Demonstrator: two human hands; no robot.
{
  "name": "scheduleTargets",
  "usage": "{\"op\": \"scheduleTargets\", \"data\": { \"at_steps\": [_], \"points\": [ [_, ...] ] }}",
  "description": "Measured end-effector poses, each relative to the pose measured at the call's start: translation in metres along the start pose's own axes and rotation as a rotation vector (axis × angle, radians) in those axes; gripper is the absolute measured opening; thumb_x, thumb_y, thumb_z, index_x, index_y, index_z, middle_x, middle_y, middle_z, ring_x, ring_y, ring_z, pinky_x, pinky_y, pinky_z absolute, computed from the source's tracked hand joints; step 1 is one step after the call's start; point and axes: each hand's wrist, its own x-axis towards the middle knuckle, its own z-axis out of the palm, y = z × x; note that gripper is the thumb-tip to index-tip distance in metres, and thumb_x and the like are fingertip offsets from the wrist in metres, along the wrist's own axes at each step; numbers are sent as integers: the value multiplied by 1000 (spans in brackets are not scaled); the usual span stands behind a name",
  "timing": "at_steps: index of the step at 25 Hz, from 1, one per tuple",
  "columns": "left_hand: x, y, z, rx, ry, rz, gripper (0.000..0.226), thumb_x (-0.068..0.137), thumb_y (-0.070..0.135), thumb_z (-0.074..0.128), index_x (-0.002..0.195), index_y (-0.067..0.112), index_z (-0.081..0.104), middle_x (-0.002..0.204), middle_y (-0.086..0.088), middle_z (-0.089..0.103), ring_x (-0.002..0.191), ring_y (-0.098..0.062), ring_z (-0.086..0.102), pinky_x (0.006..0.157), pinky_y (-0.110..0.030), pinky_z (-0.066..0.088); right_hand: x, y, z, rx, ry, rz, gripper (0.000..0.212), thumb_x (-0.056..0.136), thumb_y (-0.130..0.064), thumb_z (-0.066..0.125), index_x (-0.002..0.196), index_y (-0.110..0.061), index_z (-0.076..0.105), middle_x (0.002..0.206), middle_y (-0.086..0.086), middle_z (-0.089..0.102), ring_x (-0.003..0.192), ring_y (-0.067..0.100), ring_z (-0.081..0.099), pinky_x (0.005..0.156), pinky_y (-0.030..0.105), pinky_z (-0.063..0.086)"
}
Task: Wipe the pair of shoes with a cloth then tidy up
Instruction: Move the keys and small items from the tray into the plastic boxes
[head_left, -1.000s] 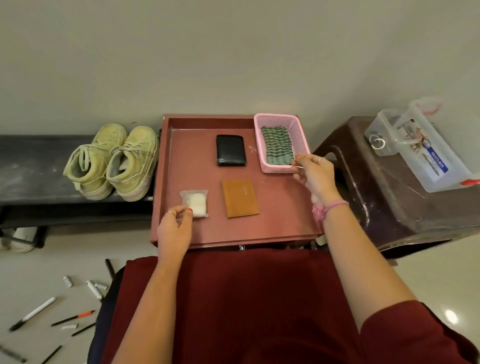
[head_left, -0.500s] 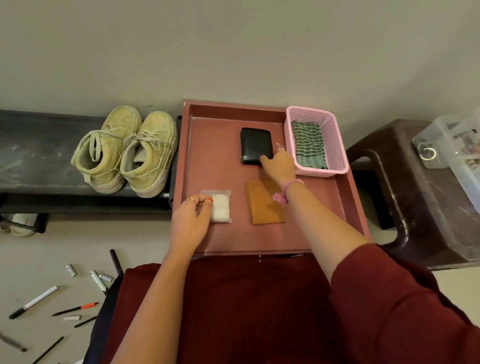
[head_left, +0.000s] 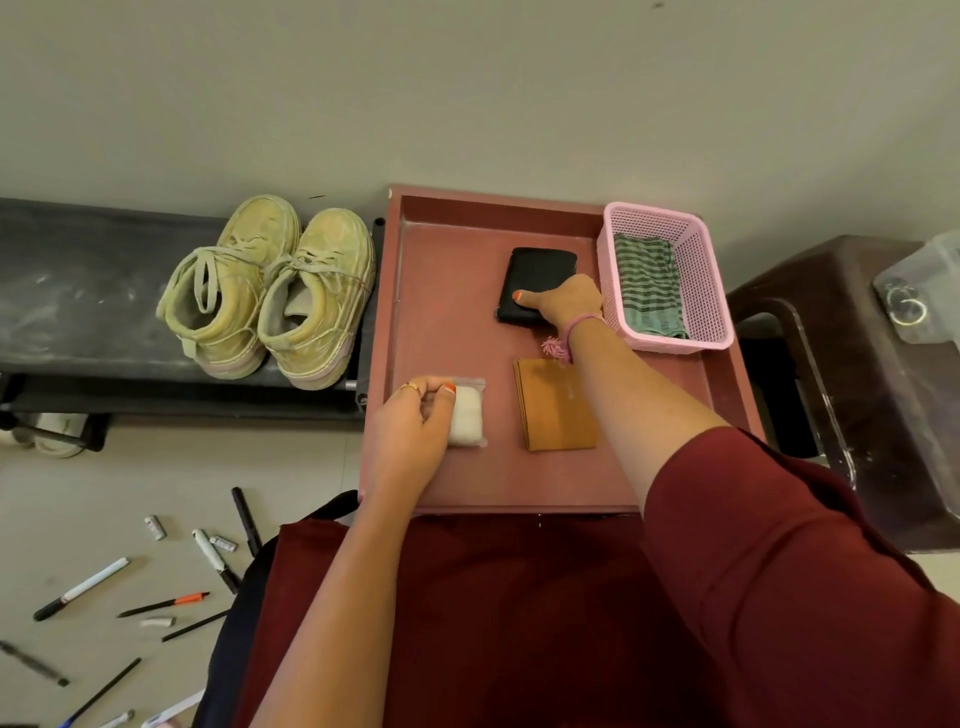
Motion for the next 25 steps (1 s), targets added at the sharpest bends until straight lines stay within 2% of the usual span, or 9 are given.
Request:
{"op": "scheduleTargets", "data": {
  "at_steps": [4, 5, 7, 10, 13, 16, 20, 23, 25],
  "points": [
    [-10, 8, 4, 22, -1, -16, 15, 98, 29, 50, 104, 22, 63, 96, 3, 65, 78, -4, 54, 60, -8, 37, -10, 2, -14, 252, -32, -34, 43, 76, -32, 77, 102, -3, 59, 105, 11, 63, 98, 26, 59, 70, 27, 46],
    [-14, 10, 5, 24, -7, -6, 19, 99, 28, 50, 107, 18, 64, 97, 1, 65, 79, -4, 54, 60, -8, 37, -14, 6, -21, 275, -42, -39, 33, 79, -32, 75, 88, -5, 58, 94, 9, 63, 89, 24, 59, 62, 21, 42],
    [-19, 12, 9, 13, -17, 10, 21, 99, 26, 50, 109, 16, 65, 97, 0, 66, 79, -6, 54, 63, -11, 37, -27, 15, -33, 298, -71, -57, 38, 82, -31, 72, 61, -12, 46, 69, 2, 54, 72, 18, 52, 50, 15, 34],
    [-29, 15, 19, -30, -46, 10, 13, 98, 22, 51, 98, 18, 64, 81, 6, 66, 71, -4, 56, 68, -19, 46, -61, 42, -55, 543, -120, -71, 43, 80, -21, 73, 53, -16, 40, 60, 1, 48, 60, 14, 45, 57, 23, 34],
    [-46, 21, 40, -171, -119, -81, 19, 97, 18, 52, 111, 11, 63, 84, 4, 68, 75, -4, 60, 76, -21, 51, -102, 77, -83, 714, -159, -58, 32, 85, -19, 69, 58, -19, 53, 55, -12, 58, 50, 1, 51, 49, 12, 36],
    [-46, 30, 75, -99, -108, -120, 33, 93, 14, 56, 124, 1, 53, 107, -7, 63, 90, -12, 58, 73, -14, 40, -129, 121, -99, 915, -165, 55, 4, 85, -21, 68, 86, -17, 69, 81, -5, 70, 66, 5, 60, 54, 17, 39],
    [-26, 44, 115, 116, -56, -217, 55, 90, 28, 62, 126, -8, 44, 130, -23, 44, 123, -39, 44, 102, -41, 36, -142, 165, -102, 1036, -178, 215, 16, 85, -19, 69, 97, -9, 67, 86, 0, 71, 69, 9, 65, 55, 20, 48],
    [-19, 53, 126, 254, -17, -356, 76, 85, 38, 70, 136, -5, 33, 139, -22, 34, 130, -37, 36, 105, -42, 35, -141, 179, -102, 1080, -201, 283, 16, 86, -20, 68, 96, -8, 66, 81, 0, 69, 62, 8, 63, 47, 18, 47],
    [-14, 53, 132, 313, 3, -378, 78, 82, 36, 75, 135, -3, 33, 139, -21, 37, 129, -35, 38, 103, -40, 39, -139, 185, -101, 1114, -213, 302, 15, 86, -18, 68, 96, -7, 66, 81, 1, 69, 63, 8, 64, 47, 18, 48]
  ]
}}
